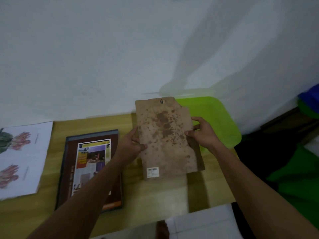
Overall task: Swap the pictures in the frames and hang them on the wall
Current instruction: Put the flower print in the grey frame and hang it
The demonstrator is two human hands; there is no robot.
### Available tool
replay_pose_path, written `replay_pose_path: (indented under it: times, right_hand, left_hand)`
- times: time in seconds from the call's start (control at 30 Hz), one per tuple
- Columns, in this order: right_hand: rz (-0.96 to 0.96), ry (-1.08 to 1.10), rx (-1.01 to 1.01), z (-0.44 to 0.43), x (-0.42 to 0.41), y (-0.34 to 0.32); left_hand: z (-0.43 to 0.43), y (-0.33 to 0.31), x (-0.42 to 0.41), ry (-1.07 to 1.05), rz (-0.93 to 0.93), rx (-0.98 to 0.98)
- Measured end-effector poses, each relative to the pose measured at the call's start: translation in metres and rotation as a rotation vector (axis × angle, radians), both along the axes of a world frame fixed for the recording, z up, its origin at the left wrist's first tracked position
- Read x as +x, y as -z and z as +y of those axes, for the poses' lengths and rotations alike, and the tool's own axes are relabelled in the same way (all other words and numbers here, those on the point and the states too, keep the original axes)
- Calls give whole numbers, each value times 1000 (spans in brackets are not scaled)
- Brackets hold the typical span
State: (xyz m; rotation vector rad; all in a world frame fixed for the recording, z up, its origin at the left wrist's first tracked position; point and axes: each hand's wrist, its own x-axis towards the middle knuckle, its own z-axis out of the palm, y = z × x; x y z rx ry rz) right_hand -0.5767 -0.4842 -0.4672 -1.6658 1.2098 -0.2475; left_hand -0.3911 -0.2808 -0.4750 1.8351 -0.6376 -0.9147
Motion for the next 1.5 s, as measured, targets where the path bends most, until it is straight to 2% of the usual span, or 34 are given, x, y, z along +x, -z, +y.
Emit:
replay_pose_path:
  times: [0.17, 0.37, 0.47, 0.73, 0.93, 1.17, 1.33, 1.5]
  right_hand:
    - [109, -18, -135, -28, -8, 15]
    - [321, -126, -472, -39, -19, 25]
    - [406, -217, -579, -39, -26, 30]
    - [371, -283, -578, -38, -30, 27]
    - [294, -316, -626, -7, -15, 8]
    - [292, -472, -659, 90, 49, -14]
    - [247, -557, -556, 175, 102, -1]
    - [347, -606, -446, 245, 138, 37]
  left_hand:
    - [-38, 15, -14, -6, -150, 100]
    - [-64, 20, -24, 19, -275, 157]
    - [-69, 20, -27, 45, -369, 185]
    - [-60, 25, -26, 138, -551, 195]
    - [-20, 15, -14, 75, -598, 159]
    - [91, 20, 24, -21, -609, 275]
    - [170, 26, 55, -68, -584, 333]
    - [222, 41, 80, 40, -597, 381]
